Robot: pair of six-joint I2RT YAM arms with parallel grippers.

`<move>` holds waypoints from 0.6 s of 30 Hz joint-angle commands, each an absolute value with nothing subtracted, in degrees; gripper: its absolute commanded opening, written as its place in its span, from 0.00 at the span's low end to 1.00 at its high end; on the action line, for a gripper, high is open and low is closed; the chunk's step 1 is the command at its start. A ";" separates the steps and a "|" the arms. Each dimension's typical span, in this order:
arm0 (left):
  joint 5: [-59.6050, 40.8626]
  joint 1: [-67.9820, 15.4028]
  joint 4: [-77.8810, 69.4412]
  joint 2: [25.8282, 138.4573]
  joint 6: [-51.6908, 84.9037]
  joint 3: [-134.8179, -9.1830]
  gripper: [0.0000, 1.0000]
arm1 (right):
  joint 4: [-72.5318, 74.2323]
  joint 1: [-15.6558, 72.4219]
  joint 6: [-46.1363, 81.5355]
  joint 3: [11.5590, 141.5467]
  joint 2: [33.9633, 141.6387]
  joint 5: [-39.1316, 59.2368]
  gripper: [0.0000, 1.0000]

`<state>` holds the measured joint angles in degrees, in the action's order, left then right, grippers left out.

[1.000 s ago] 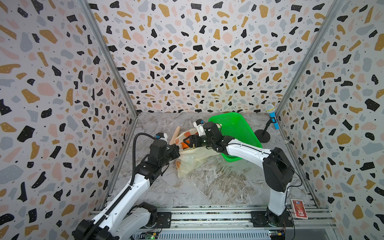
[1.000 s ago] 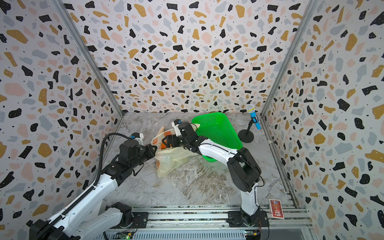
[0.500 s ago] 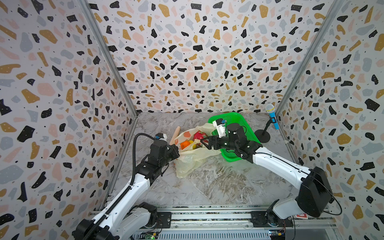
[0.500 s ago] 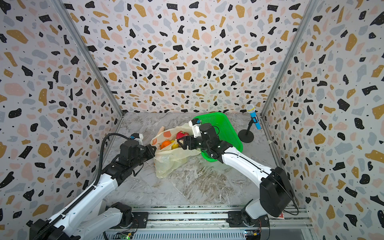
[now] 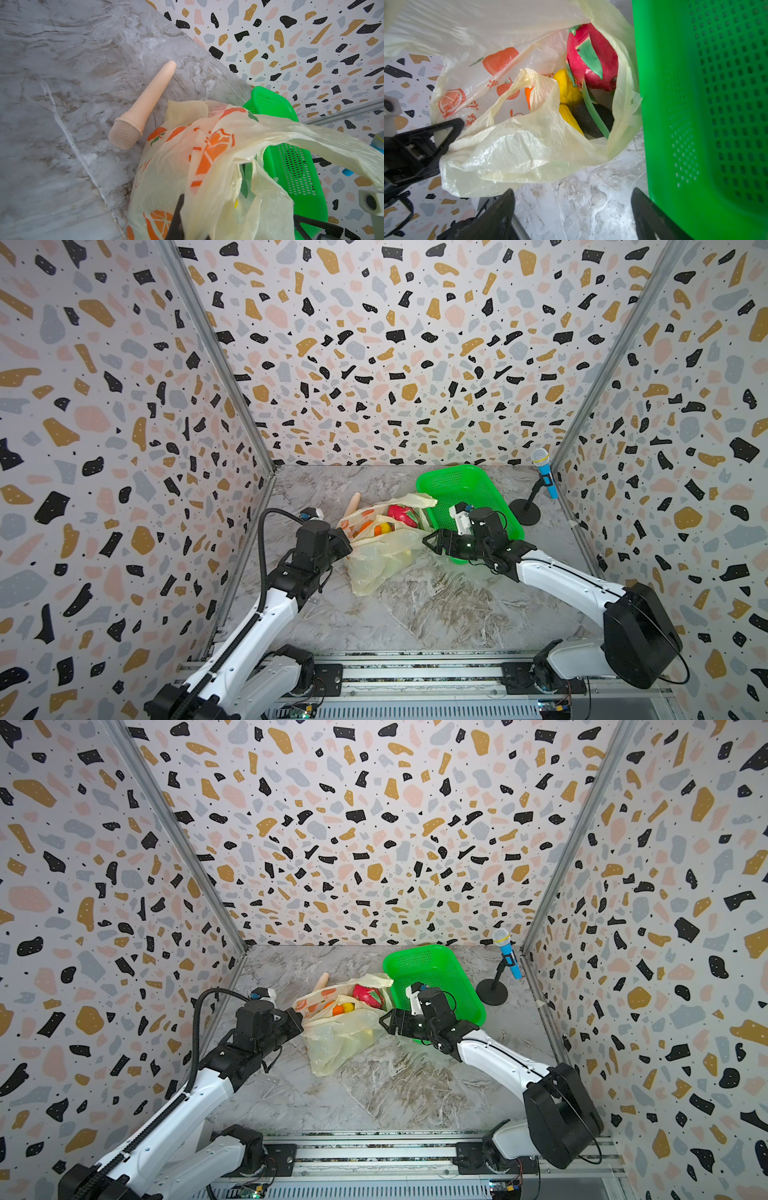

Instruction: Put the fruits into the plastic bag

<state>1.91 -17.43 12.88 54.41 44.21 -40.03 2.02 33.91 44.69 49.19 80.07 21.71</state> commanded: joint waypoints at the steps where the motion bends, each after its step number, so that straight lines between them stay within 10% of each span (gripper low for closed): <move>1: 3.32 -16.63 13.07 52.71 44.38 -40.28 0.00 | 5.37 34.10 50.90 50.59 81.48 24.27 0.88; 18: 2.10 -16.31 11.82 51.75 44.23 -38.60 0.00 | 10.96 35.16 72.03 55.21 90.89 22.99 0.88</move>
<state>2.00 -16.67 12.91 52.71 44.38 -39.24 10.39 34.48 67.00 53.43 90.56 23.35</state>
